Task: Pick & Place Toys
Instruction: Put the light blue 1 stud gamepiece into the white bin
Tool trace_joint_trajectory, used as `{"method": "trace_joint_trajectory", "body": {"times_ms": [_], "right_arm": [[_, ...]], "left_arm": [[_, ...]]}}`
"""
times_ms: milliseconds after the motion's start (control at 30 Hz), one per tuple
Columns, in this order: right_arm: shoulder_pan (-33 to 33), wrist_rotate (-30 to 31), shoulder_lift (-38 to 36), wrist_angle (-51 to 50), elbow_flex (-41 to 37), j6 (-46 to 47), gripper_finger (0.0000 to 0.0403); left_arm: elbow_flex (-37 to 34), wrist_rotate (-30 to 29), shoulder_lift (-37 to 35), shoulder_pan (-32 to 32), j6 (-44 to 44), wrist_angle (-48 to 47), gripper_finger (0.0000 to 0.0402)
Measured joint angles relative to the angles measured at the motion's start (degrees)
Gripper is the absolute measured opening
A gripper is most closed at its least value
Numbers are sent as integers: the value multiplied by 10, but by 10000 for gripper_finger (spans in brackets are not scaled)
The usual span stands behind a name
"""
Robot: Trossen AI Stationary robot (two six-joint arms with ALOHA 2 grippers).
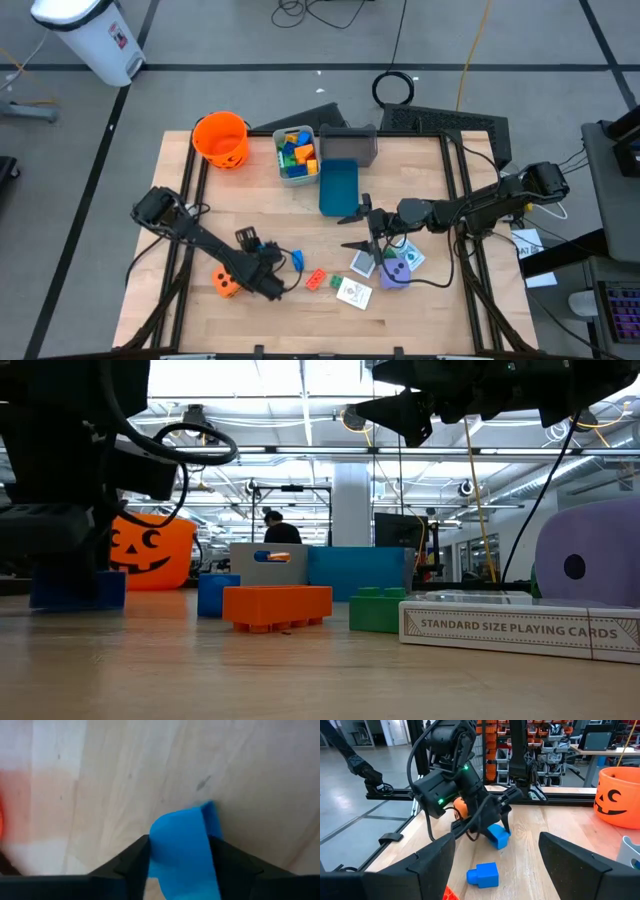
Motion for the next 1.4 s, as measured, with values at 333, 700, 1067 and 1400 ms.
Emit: {"method": "trace_joint_trajectory", "body": {"times_ms": [333,700,1067,1400], "right_arm": [[0,0,0,0,0,0,281],[0,1,0,0,0,-2,281],[0,1,0,0,0,-2,281],[0,0,0,-1,0,-13,281]], "left_arm": [[2,-22,-3,29,-10,-15,19],[84,-84,-11,73,35,-146,11],[122,-278,-203,195,263,-7,11],[-22,-85,-278,431,531,448,11]]}}
